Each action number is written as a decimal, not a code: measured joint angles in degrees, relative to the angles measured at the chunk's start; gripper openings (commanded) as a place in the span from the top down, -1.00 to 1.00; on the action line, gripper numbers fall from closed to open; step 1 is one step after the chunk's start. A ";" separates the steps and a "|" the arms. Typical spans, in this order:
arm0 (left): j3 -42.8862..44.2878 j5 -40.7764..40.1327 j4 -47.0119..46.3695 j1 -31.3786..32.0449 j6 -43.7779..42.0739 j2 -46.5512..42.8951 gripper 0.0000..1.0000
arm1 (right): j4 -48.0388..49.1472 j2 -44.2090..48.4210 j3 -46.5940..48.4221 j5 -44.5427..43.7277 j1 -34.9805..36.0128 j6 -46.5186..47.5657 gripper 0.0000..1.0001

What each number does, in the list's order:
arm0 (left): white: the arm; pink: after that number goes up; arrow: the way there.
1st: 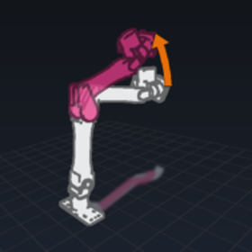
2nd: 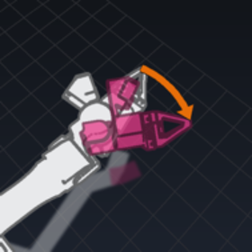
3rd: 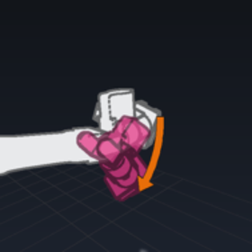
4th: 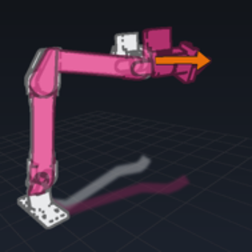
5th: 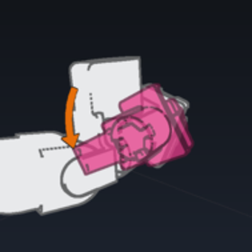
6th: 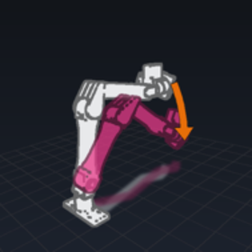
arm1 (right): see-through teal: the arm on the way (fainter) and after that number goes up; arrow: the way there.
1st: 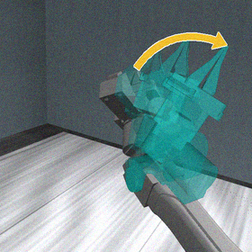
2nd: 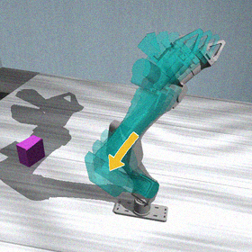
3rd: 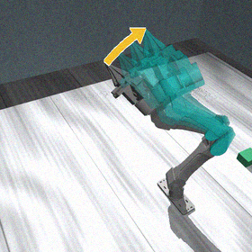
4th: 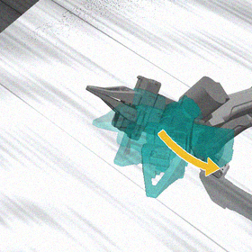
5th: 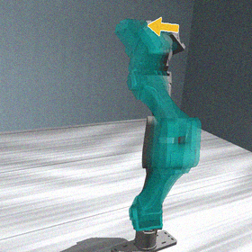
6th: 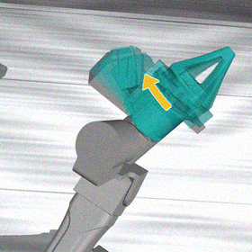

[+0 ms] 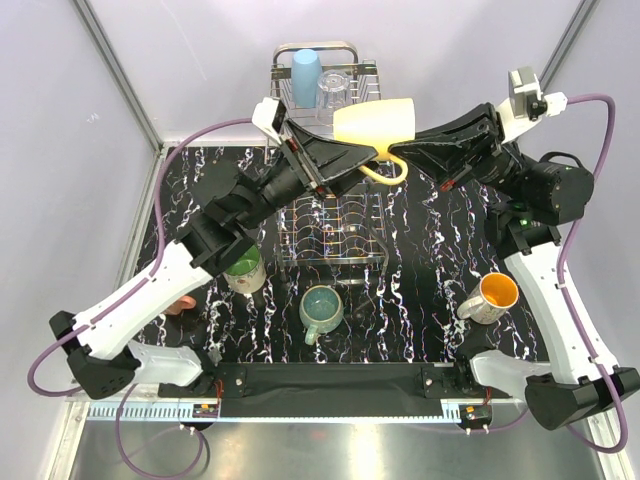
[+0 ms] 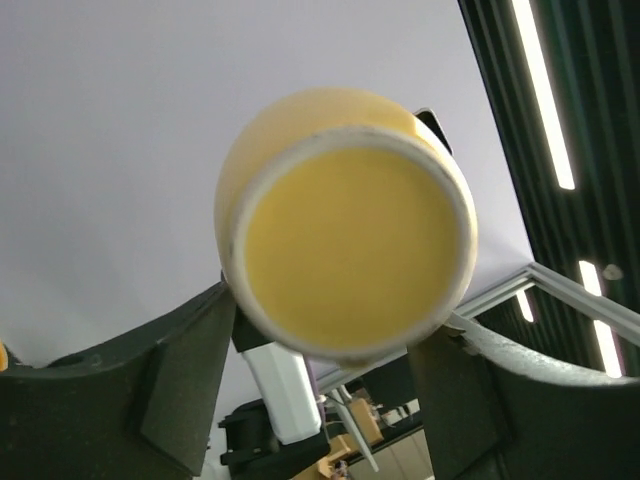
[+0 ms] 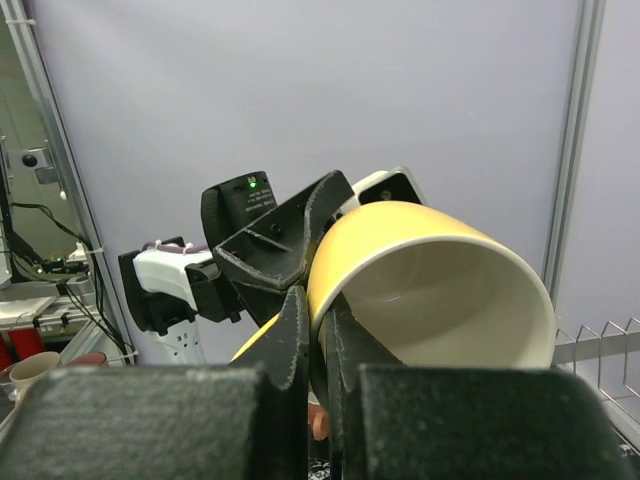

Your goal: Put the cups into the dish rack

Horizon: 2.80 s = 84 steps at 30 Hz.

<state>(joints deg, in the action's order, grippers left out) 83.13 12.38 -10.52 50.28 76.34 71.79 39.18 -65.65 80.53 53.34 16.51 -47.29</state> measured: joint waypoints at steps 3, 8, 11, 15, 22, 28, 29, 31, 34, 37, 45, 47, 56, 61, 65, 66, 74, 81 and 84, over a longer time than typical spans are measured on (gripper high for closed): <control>0.35 0.04 -1.92 0.87 0.74 1.20 -0.22 | -0.11 0.02 -0.07 -0.22 1.14 1.57 1.00; 1.53 0.24 -3.19 1.86 1.49 3.02 0.28 | -1.95 0.09 -0.22 -1.97 2.08 5.57 1.00; 1.66 0.24 -3.28 2.14 2.54 3.32 0.97 | -2.78 0.42 -0.81 -2.47 2.36 8.33 1.00; 2.38 0.42 -1.81 2.21 2.62 3.32 1.00 | -5.09 1.44 -1.11 -3.39 2.56 10.49 0.84; 6.86 -3.23 12.13 2.32 -8.76 3.48 1.00 | -22.82 6.47 -0.39 -13.27 3.85 14.40 -0.72; 18.97 -14.36 35.08 2.03 -25.42 5.09 1.00 | -50.75 8.57 8.81 -38.38 4.02 20.31 -0.90; 21.81 -16.96 38.99 1.97 -28.24 5.81 1.00 | -54.99 8.70 10.60 -42.34 4.02 21.20 -0.90; 27.02 -21.66 45.38 1.86 -32.35 7.69 1.00 | -62.42 8.70 13.51 -48.57 4.04 22.86 -0.90; 35.69 -27.93 53.79 1.66 -37.20 11.93 1.00 | -69.72 9.03 14.86 -53.94 4.04 24.57 -0.91; 41.94 -33.24 59.45 1.55 -41.31 16.39 1.00 | -74.34 9.73 14.14 -56.24 4.04 25.83 -0.92; 42.36 -42.23 65.18 1.55 -49.64 21.29 1.00 | -79.34 10.25 12.79 -58.97 4.04 28.28 -0.93; 42.40 -44.09 65.05 1.40 -51.71 21.97 1.00 | -79.65 10.32 12.55 -59.30 4.04 28.70 -0.93; 42.97 -46.45 63.71 -1.53 -55.93 24.92 1.00 | -80.67 11.61 10.69 -60.85 4.04 29.92 -0.94; 44.02 -44.39 64.85 -6.29 -53.05 27.39 1.00 | -81.02 12.35 9.55 -61.37 4.04 30.21 -0.94; 44.04 -40.46 65.29 -9.77 -49.96 28.57 1.00 | -81.05 12.68 8.26 -61.35 4.04 30.14 -0.94; 44.04 -39.23 65.29 -10.27 -49.40 28.79 1.00 | -81.02 12.68 8.00 -61.33 4.04 30.14 -0.94; 44.04 -35.74 65.40 -11.37 -47.10 29.75 0.82 | -81.02 12.87 6.10 -60.94 4.04 29.31 -0.94; 44.02 -35.45 64.89 -11.47 -46.36 30.71 0.53 | -81.00 13.73 4.83 -60.76 4.07 28.61 -0.95; 44.02 -35.47 64.72 -11.47 -46.36 30.71 0.31 | -81.00 14.16 4.13 -60.76 4.04 28.39 -0.95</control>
<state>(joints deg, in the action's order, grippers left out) 127.15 -23.09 54.19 38.81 29.98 102.50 -41.82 -51.48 84.66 -7.42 20.56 -18.90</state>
